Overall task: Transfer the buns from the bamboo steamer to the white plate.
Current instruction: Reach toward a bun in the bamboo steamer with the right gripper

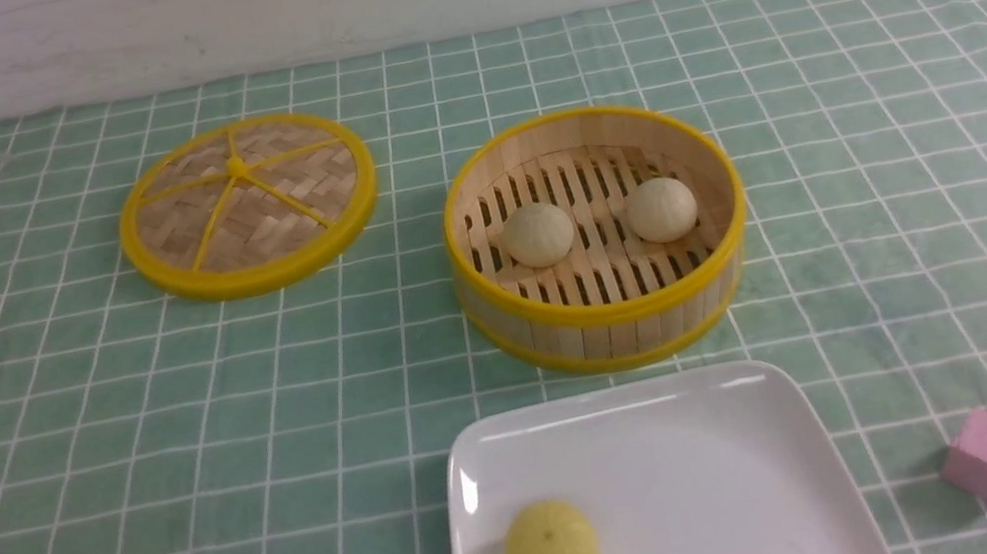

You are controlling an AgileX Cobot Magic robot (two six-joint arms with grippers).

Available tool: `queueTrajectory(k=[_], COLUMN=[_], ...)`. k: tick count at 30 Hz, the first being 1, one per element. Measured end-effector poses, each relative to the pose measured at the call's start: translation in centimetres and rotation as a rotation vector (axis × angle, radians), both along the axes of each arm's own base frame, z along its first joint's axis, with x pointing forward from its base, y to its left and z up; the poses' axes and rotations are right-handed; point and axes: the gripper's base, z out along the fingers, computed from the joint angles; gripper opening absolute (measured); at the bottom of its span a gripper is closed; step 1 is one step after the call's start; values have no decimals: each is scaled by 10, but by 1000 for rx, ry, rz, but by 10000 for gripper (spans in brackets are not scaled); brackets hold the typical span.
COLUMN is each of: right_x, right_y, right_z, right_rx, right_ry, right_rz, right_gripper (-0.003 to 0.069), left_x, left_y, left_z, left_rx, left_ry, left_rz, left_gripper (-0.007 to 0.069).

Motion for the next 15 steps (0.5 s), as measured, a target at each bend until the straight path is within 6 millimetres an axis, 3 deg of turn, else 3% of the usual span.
queueTrajectory(k=[2, 5, 8, 9, 15], right_x=[9, 35, 54, 68, 100], right_y=[1, 1, 4, 12, 58], right_z=[2, -6, -9, -11, -4], right_rx=[-44, -94, -92, -66, 28], right_ry=[124, 446, 611, 691, 643], right_rz=[29, 81, 133, 223, 634], right_gripper=[1, 1, 1, 5, 12], left_x=[9, 29, 42, 53, 77], left_y=[-2, -6, -7, -8, -12], left_z=[-6, -24, -36, -44, -63], left_rx=[24, 61, 91, 108, 94], left_ry=[140, 446, 593, 675, 801], left_rz=[-34, -105, -151, -179, -254], left_gripper=[1, 1, 1, 1, 1])
